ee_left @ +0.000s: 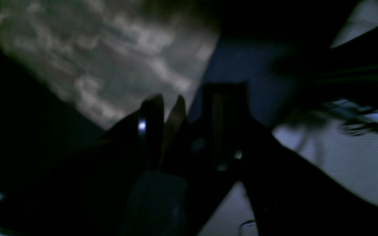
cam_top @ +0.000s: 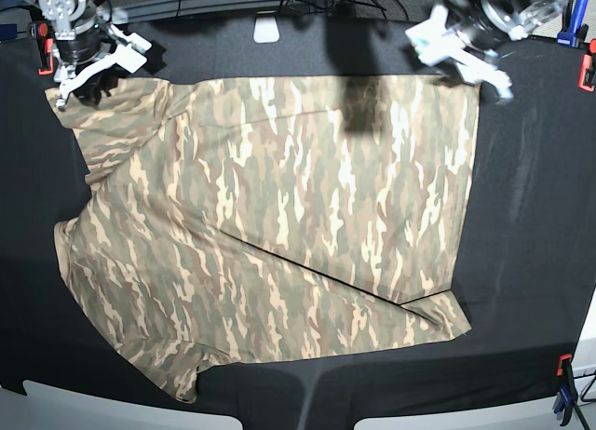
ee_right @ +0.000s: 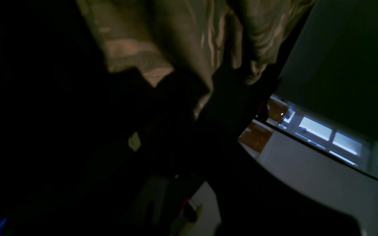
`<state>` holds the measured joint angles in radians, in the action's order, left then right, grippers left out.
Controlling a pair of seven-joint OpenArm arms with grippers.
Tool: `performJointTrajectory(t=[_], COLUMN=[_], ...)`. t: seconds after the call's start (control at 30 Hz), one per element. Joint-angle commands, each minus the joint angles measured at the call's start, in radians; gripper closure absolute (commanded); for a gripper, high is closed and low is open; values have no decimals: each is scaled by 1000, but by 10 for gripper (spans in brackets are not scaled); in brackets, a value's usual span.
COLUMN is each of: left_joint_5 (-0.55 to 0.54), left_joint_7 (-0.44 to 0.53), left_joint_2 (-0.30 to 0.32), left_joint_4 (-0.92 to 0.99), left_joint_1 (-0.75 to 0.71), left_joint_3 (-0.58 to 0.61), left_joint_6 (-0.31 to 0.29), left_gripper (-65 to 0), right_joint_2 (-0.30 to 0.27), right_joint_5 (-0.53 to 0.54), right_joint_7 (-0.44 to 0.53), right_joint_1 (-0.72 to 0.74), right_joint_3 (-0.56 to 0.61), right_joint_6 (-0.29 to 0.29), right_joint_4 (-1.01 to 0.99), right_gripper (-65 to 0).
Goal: Layout the t-shirt on the table in an organized manner, then fold the t-shirt properly
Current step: 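Pull the grasped shoulder corners apart to stretch the shirt taut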
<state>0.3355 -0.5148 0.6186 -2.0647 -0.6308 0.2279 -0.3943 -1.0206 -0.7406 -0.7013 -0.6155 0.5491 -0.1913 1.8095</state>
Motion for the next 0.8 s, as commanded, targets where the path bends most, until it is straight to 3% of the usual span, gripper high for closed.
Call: performJointTrajectory(t=[0.0,0.13,0.27,0.43,0.67,0.77], left_joint_5=[22,147,188,188,187,187], left_joint_7=[30,41,21,103,105,114], left_joint_2=[11,11,11,10,11,11], left_joint_4=[26,152,174,174,174,174], left_joint_1=[5,29,30,40,52,52], left_joint_3=[-4,-4,-4,-4,-4,-4], left_joint_6=[21,127,134,135,145,145], left_gripper=[-218,-217,-217,-217,-211,-132], right_joint_2=[-18,-18,-18,-18,-18,-18], right_joint_5=[-15,-16,-16,-16,-16,-16], right_joint_7=[-7,-6,-6,-6,-6,-6], right_joint_1=[0,0,0,0,0,0], right_joint_3=[-5,-5,-5,-5,-5,-5], right_joint_6=[-15,-15,-15,-15,-15,-18], right_joint_4=[13,13,13,13,13,13], right_gripper=[0,0,0,0,0,0])
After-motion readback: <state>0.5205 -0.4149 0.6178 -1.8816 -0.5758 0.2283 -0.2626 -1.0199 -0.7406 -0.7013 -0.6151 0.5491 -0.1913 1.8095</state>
